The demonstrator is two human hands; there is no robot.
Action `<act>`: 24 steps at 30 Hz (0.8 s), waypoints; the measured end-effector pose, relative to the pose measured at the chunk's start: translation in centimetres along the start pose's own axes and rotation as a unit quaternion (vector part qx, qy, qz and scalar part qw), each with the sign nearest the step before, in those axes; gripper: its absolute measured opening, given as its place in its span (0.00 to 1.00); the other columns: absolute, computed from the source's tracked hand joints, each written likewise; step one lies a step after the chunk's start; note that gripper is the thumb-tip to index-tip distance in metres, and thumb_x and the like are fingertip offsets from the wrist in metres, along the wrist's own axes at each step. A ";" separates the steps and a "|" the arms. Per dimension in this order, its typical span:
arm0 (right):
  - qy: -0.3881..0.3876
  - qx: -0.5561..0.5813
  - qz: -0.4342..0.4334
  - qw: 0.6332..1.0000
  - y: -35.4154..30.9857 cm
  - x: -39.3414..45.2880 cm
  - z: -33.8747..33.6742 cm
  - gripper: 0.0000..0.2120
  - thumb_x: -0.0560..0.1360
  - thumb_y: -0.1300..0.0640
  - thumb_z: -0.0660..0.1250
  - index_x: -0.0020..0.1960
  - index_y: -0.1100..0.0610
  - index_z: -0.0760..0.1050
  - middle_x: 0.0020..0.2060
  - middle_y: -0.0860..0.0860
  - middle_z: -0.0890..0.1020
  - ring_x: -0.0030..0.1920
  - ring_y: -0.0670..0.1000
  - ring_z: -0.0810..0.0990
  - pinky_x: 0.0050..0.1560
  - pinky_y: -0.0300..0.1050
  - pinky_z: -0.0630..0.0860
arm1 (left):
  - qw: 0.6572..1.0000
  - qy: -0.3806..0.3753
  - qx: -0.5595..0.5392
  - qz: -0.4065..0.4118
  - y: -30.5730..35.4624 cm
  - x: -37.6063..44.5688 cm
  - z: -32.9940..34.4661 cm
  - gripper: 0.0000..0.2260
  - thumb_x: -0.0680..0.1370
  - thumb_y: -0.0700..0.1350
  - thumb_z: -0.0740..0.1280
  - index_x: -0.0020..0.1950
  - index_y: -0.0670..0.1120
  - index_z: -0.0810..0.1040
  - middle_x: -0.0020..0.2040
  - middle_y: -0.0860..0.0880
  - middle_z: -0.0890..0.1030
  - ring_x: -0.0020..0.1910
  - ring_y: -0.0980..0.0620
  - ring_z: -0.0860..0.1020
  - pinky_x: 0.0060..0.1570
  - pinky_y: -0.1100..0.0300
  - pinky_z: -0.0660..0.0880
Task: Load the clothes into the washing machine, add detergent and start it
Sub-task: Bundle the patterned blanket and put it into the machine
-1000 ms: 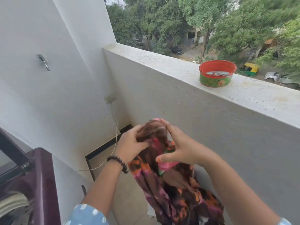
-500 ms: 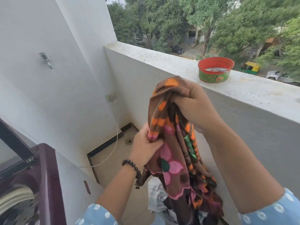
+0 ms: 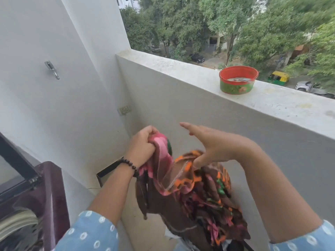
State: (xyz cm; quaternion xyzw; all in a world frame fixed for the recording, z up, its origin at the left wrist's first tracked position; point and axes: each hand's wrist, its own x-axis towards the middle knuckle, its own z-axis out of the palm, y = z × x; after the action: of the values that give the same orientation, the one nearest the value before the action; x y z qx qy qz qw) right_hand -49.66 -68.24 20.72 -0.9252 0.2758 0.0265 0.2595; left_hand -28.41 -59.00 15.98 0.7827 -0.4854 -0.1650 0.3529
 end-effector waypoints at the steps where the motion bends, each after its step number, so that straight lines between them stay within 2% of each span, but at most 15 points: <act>1: -0.022 0.038 -0.031 0.999 -0.6 0.2 0.6 0.56 0.66 0.45 0.78 0.78 0.43 0.40 0.77 0.47 0.59 0.75 0.47 0.58 0.73 0.43 0.59 | 0.999 -0.023 -0.020 0.034 1.8 0.1 -0.6 0.18 0.71 0.29 0.64 0.46 0.54 0.76 0.43 0.51 0.83 0.43 0.50 0.82 0.39 0.57 0.78; 2: -0.012 0.092 -0.059 0.994 -1.2 0.5 1.1 0.57 0.66 0.44 0.78 0.78 0.41 0.39 0.76 0.43 0.59 0.74 0.44 0.59 0.73 0.42 0.59 | 0.994 -0.049 -0.066 0.065 3.7 -0.2 -1.3 0.20 0.69 0.29 0.65 0.48 0.55 0.75 0.44 0.50 0.83 0.43 0.49 0.82 0.41 0.53 0.79; 4: 0.056 0.175 -0.086 0.979 -2.1 1.4 1.9 0.50 0.67 0.47 0.78 0.78 0.41 0.49 0.70 0.41 0.68 0.67 0.44 0.70 0.68 0.40 0.68 | 0.973 -0.104 -0.178 0.103 6.6 -0.9 -2.4 0.23 0.67 0.33 0.67 0.55 0.56 0.73 0.45 0.48 0.82 0.43 0.50 0.82 0.44 0.53 0.80; 6: 0.128 0.203 -0.090 0.967 -2.3 2.1 2.4 0.28 0.72 0.53 0.73 0.70 0.48 0.69 0.57 0.46 0.81 0.54 0.46 0.79 0.57 0.47 0.77 | 0.959 -0.117 -0.223 0.133 7.9 -1.7 -3.1 0.26 0.67 0.37 0.69 0.61 0.56 0.69 0.52 0.48 0.80 0.48 0.53 0.81 0.48 0.57 0.79; 7: 0.158 0.196 -0.090 0.964 -2.2 2.3 2.5 0.15 0.74 0.56 0.69 0.61 0.52 0.76 0.49 0.48 0.84 0.48 0.47 0.81 0.51 0.51 0.78 | 0.958 -0.113 -0.219 0.147 7.8 -1.9 -3.3 0.29 0.67 0.39 0.70 0.64 0.58 0.68 0.56 0.49 0.79 0.52 0.54 0.80 0.51 0.57 0.79; 8: 0.180 0.194 -0.087 0.960 -2.2 2.4 2.7 0.07 0.76 0.58 0.67 0.54 0.54 0.79 0.43 0.50 0.84 0.43 0.48 0.81 0.47 0.53 0.78 | 0.960 -0.110 -0.209 0.153 7.4 -2.1 -3.4 0.31 0.67 0.40 0.72 0.65 0.60 0.67 0.59 0.50 0.78 0.57 0.55 0.78 0.54 0.57 0.79; 11: 0.230 0.242 -0.096 0.938 -2.6 2.1 2.5 0.07 0.79 0.59 0.63 0.45 0.53 0.78 0.37 0.48 0.81 0.37 0.46 0.79 0.39 0.46 0.75 | 0.960 -0.184 -0.179 0.109 4.5 -2.3 -2.5 0.37 0.68 0.40 0.77 0.70 0.59 0.64 0.63 0.53 0.77 0.61 0.58 0.77 0.59 0.58 0.75; 13: 0.251 0.283 -0.107 0.919 -3.1 1.6 1.8 0.09 0.80 0.59 0.63 0.43 0.50 0.77 0.36 0.45 0.80 0.36 0.42 0.77 0.39 0.41 0.74 | 0.953 -0.249 -0.169 0.037 2.0 -2.8 -1.1 0.33 0.71 0.34 0.76 0.71 0.51 0.67 0.60 0.52 0.80 0.57 0.59 0.80 0.55 0.60 0.77; 14: 0.261 0.297 -0.115 0.911 -3.3 1.4 1.3 0.08 0.80 0.59 0.63 0.43 0.51 0.77 0.36 0.46 0.80 0.36 0.43 0.77 0.40 0.42 0.74 | 0.955 -0.256 -0.149 0.011 0.6 -2.9 -0.5 0.28 0.72 0.34 0.75 0.68 0.49 0.71 0.58 0.51 0.82 0.55 0.56 0.81 0.55 0.57 0.79; 17: 0.282 0.341 -0.137 0.886 -2.9 0.7 0.1 0.07 0.80 0.59 0.63 0.47 0.57 0.79 0.40 0.54 0.83 0.41 0.54 0.82 0.44 0.50 0.78 | 0.976 -0.199 -0.089 -0.017 -2.9 -3.0 0.4 0.12 0.76 0.42 0.72 0.58 0.50 0.81 0.53 0.49 0.85 0.54 0.47 0.83 0.59 0.43 0.77; 20: 0.301 0.354 -0.117 0.878 -1.6 0.1 -0.6 0.06 0.79 0.59 0.64 0.50 0.57 0.80 0.44 0.56 0.84 0.46 0.58 0.82 0.49 0.53 0.78 | 0.978 -0.086 -0.181 -0.059 -3.5 -2.8 -0.5 0.08 0.78 0.45 0.68 0.55 0.44 0.80 0.51 0.44 0.85 0.53 0.43 0.83 0.60 0.40 0.75; 21: 0.308 0.318 -0.093 0.892 -0.8 -0.1 -0.7 0.05 0.79 0.59 0.64 0.50 0.56 0.80 0.43 0.56 0.84 0.45 0.58 0.82 0.48 0.53 0.78 | 0.974 -0.039 -0.214 -0.067 -3.1 -2.6 -0.8 0.05 0.80 0.42 0.66 0.53 0.42 0.78 0.50 0.42 0.84 0.51 0.43 0.83 0.57 0.42 0.78; 22: 0.302 0.256 -0.062 0.916 0.0 -0.3 -0.8 0.05 0.78 0.58 0.65 0.51 0.56 0.78 0.42 0.55 0.83 0.44 0.58 0.81 0.47 0.53 0.77 | 0.969 0.013 -0.238 -0.068 -2.5 -2.4 -1.3 0.04 0.81 0.40 0.64 0.52 0.41 0.77 0.47 0.43 0.84 0.46 0.47 0.84 0.51 0.49 0.81; 23: 0.277 0.183 -0.027 0.943 0.5 -0.4 -0.7 0.07 0.77 0.57 0.66 0.55 0.55 0.76 0.43 0.52 0.83 0.44 0.57 0.81 0.48 0.53 0.77 | 0.962 0.063 -0.260 -0.061 -1.7 -2.2 -1.9 0.04 0.81 0.39 0.63 0.50 0.42 0.76 0.42 0.45 0.84 0.39 0.53 0.84 0.42 0.58 0.81; 24: 0.237 0.124 0.000 0.964 0.7 -0.5 -0.5 0.15 0.76 0.55 0.68 0.62 0.52 0.73 0.48 0.47 0.81 0.48 0.52 0.81 0.51 0.49 0.77 | 0.956 0.098 -0.274 -0.039 -0.6 -2.2 -2.6 0.04 0.81 0.39 0.63 0.49 0.42 0.76 0.38 0.48 0.83 0.32 0.57 0.81 0.33 0.65 0.78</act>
State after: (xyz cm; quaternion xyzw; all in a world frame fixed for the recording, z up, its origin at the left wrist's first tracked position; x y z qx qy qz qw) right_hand -50.52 -68.71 20.96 -0.8656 0.3306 -0.2275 0.2994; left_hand -27.48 -55.87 17.18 0.6865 -0.3537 -0.2277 0.5931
